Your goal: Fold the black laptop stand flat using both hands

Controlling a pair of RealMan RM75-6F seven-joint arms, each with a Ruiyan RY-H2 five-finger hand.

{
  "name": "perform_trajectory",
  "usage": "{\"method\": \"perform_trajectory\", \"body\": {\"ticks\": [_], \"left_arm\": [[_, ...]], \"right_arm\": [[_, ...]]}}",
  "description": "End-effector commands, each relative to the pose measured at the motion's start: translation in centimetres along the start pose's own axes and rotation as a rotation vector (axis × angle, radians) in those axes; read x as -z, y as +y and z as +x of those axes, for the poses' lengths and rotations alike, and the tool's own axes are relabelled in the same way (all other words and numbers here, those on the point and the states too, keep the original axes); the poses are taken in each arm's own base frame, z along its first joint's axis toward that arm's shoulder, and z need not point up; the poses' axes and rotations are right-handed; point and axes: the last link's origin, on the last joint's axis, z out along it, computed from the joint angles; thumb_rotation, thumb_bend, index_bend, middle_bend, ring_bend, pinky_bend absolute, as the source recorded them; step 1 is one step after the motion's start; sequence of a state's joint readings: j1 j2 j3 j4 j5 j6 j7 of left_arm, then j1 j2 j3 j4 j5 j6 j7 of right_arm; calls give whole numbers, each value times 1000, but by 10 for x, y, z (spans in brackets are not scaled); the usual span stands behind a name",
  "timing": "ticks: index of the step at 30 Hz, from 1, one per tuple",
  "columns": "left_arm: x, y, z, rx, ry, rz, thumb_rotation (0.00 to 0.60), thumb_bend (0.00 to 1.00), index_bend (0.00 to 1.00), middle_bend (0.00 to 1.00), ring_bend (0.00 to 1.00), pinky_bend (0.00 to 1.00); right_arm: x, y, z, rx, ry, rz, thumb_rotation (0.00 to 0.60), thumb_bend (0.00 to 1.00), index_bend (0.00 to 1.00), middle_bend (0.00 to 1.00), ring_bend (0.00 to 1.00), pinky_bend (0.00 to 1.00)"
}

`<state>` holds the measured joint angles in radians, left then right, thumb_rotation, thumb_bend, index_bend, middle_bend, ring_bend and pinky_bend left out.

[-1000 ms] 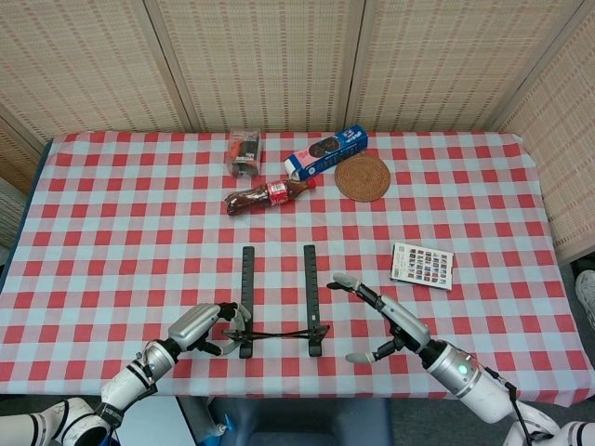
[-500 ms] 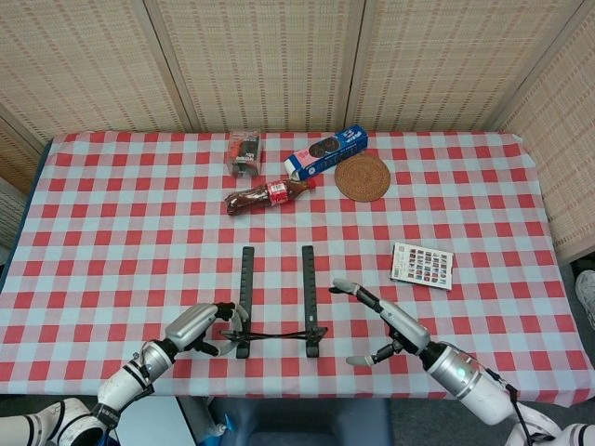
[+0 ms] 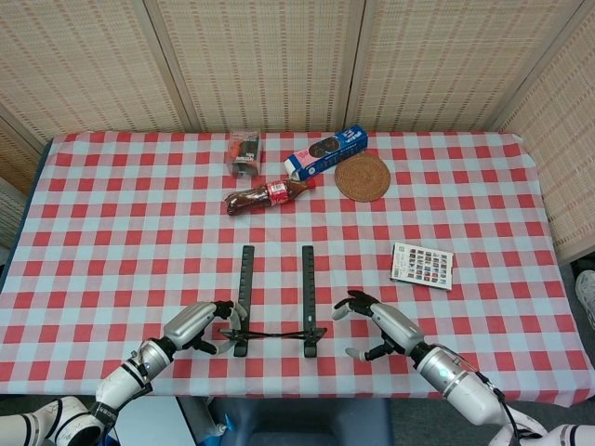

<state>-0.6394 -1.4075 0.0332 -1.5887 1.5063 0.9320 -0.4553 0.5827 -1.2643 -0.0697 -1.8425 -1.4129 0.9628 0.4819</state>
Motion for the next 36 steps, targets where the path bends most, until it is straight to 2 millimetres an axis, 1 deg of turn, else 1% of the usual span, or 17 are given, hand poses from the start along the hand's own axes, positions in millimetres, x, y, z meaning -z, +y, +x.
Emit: {"method": "perform_trajectory", "body": {"ticks": [1,4,8,15,20,25,36], "left_arm": [[0,0,0,0,-1,0,581,363,521,300,299,328],[0,0,1,1,-3,2,581,362,521,300,299,328],[0,0,2,2,-2,4,585,362,520,300,299,328],[0,0,3,5,2,6,583,362,520,300,299,326],[1,-1,3,6,1,9,585,362,520,299,299,323],[1,-1,3,6,1,7,584,362,520,300,299,323],[0,0,4,3,0,6,582,363,520,299,299,323]], "right_arm": [[-13,-7,-8,15,-22,-15,600,228,342,214,25,50],[-19,-10,-11,22,-25,-28,600,230,372,224,31,50],[-26,-14,-13,51,-38,-46,600,261,390,228,35,50],[-35,-22,-17,76,-65,-63,600,262,452,242,37,50],[-38,-23,-18,92,-69,-76,600,262,491,254,40,50],[-40,-22,-17,98,-59,-92,600,261,491,254,40,50],[-50,-23,-20,107,-53,-94,600,261,491,254,40,50]]}}
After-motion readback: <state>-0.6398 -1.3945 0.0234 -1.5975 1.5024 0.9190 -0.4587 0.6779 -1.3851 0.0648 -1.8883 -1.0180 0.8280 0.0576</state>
